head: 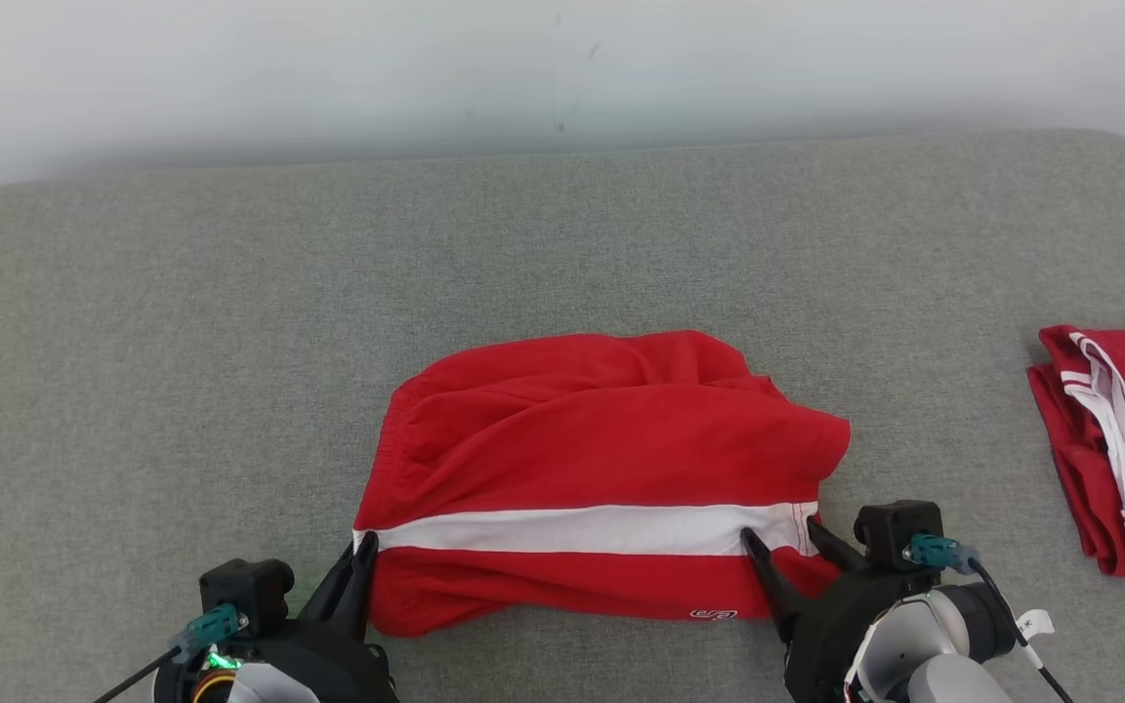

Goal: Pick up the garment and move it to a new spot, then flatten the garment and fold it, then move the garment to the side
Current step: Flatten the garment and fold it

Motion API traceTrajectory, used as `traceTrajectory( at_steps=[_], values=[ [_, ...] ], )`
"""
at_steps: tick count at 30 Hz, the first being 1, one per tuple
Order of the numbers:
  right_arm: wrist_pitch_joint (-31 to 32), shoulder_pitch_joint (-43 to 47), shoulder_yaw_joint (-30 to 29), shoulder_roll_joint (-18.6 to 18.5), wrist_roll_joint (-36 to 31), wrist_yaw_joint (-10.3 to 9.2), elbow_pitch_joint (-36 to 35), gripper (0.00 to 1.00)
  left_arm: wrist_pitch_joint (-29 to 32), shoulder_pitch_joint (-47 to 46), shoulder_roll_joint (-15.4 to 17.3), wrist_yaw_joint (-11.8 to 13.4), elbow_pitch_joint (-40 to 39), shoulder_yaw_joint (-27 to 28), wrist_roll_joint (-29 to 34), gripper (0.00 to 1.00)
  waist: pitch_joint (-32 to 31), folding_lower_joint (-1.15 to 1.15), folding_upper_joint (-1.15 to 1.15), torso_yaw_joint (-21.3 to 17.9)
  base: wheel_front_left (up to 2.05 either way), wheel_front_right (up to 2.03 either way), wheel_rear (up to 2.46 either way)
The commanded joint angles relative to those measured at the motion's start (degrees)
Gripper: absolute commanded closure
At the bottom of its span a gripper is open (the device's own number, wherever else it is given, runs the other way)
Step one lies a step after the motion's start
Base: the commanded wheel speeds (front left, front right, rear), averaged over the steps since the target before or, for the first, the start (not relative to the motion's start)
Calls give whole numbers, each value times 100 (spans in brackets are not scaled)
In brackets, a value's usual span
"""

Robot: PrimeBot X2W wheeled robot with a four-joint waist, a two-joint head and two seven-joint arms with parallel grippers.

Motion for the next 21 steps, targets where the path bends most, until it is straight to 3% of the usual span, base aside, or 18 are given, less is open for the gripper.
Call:
traceTrajectory(
  at_steps=[1, 3, 5, 13, 21],
  values=[
    [-40, -46, -36, 8, -6, -16, 23, 61, 16, 28, 38, -14, -22, -2, -7, 100, -9, 0, 0, 17, 0, 0, 0],
    [-71, -56, -87, 22, 11, -16, 15, 88, 19, 51, 60, -6, -34, -2, -17, 100, -23, 0, 0, 33, 0, 0, 0],
    [-98, -27, -140, 38, 25, -16, 17, 100, 19, 84, 68, 4, -46, -5, -33, 100, -46, 0, 0, 42, 0, 0, 0],
    [-174, 35, -268, 4, 48, -16, -176, 100, -25, 119, 95, 55, -136, 42, -104, 100, -111, 0, 0, 36, 0, 0, 0],
    [-136, -332, -189, -139, 537, -16, -1009, 100, 126, -163, 18, -103, -583, 328, -717, 100, -103, 0, 0, -1, 0, 0, 0]
  ],
)
